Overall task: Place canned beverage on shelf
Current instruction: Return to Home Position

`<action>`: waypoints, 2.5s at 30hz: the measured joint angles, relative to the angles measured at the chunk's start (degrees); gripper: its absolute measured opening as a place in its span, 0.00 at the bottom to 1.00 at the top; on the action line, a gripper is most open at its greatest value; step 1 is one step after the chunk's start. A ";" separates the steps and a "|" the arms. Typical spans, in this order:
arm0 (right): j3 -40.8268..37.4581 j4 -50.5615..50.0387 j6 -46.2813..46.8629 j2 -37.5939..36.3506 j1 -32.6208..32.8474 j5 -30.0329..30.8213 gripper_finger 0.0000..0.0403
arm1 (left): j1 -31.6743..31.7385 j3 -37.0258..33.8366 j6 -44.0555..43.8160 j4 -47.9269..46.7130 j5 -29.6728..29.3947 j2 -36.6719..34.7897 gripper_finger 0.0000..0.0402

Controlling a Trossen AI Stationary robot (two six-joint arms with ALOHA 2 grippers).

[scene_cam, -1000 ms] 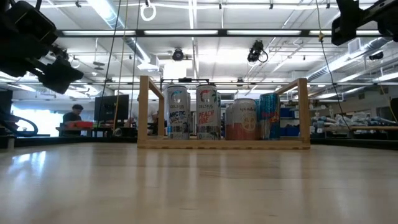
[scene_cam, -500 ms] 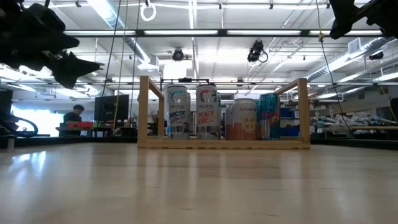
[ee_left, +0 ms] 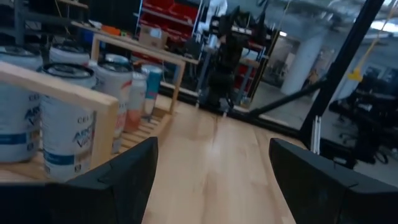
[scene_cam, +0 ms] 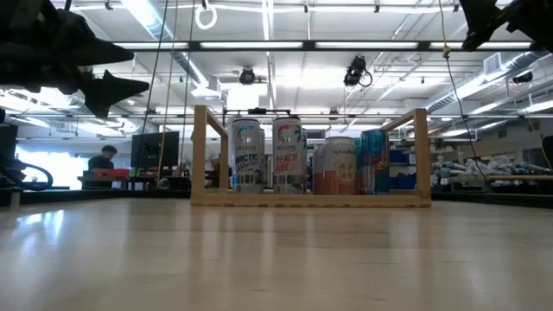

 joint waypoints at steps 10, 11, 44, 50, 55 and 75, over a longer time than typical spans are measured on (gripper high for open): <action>0.00 0.17 0.00 -0.86 -0.06 0.00 0.79 | 0.09 -0.02 0.01 0.09 0.02 -3.88 0.77; 0.00 0.16 0.00 -0.86 -0.06 0.00 0.79 | 0.07 -0.02 0.00 0.09 0.02 -3.86 0.77; 0.00 0.20 0.00 -0.83 -0.06 0.00 0.79 | -0.04 -0.02 0.00 0.00 0.02 -3.56 0.77; 0.00 0.20 0.00 -0.83 -0.06 0.00 0.79 | -0.04 -0.02 0.00 0.02 0.04 -3.56 0.77; 0.00 0.20 0.00 -0.83 -0.06 0.00 0.79 | -0.04 -0.02 0.00 0.02 0.02 -3.56 0.77; 0.00 0.20 0.00 -0.83 -0.06 0.00 0.79 | -0.04 -0.02 0.00 0.02 0.04 -3.56 0.77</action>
